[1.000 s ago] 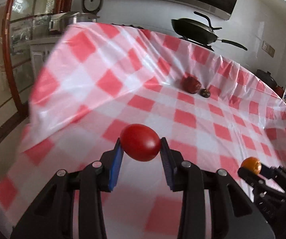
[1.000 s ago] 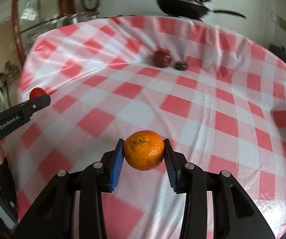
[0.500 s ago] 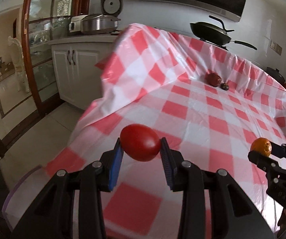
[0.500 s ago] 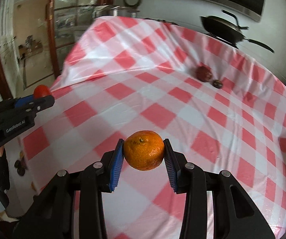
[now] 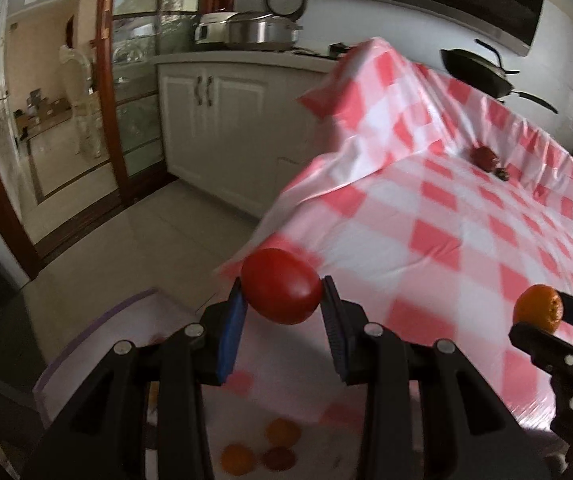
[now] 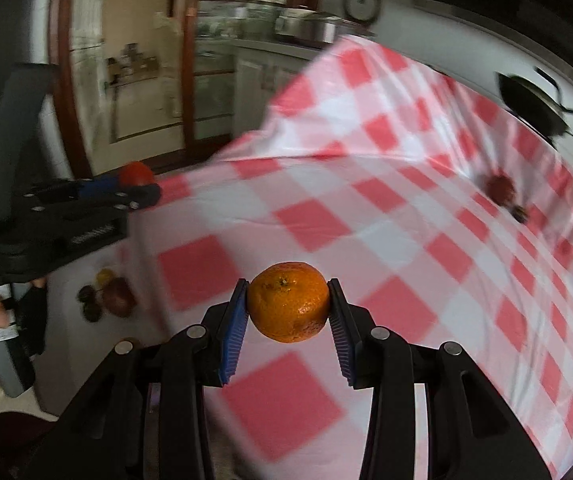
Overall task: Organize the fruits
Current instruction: 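Carry the tomato and mandarin in both tools over the white box, then open both tools to drop the tomato and mandarin into the box, then return both open tools to the last two fruits on the table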
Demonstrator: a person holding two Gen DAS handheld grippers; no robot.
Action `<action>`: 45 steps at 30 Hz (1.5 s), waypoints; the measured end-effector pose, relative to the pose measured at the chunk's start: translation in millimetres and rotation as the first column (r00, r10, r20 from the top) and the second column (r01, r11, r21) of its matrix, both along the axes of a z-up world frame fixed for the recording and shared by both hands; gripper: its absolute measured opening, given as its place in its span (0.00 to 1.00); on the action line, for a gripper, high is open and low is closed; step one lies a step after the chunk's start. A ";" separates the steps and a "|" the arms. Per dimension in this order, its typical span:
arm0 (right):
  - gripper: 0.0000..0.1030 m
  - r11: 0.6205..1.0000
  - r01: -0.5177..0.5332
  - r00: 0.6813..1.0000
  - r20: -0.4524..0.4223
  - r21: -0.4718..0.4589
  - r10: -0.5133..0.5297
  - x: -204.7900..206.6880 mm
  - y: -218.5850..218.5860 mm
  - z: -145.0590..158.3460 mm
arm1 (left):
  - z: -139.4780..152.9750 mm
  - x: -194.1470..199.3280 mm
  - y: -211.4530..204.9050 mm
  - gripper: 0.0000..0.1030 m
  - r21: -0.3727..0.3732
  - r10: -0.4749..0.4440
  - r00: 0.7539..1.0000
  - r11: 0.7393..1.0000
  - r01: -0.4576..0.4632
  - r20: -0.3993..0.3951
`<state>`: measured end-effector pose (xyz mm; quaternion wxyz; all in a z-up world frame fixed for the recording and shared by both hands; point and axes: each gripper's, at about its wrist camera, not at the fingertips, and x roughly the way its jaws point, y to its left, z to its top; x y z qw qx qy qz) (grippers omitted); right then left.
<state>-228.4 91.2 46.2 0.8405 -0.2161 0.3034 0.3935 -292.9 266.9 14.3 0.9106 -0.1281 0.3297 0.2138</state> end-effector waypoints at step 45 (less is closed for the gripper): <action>0.56 0.770 -0.479 0.878 -0.243 -0.421 0.414 -104.7 145.8 -171.2 | -157.3 -77.3 116.3 0.74 -0.156 0.309 0.865 0.905 -0.395 -0.396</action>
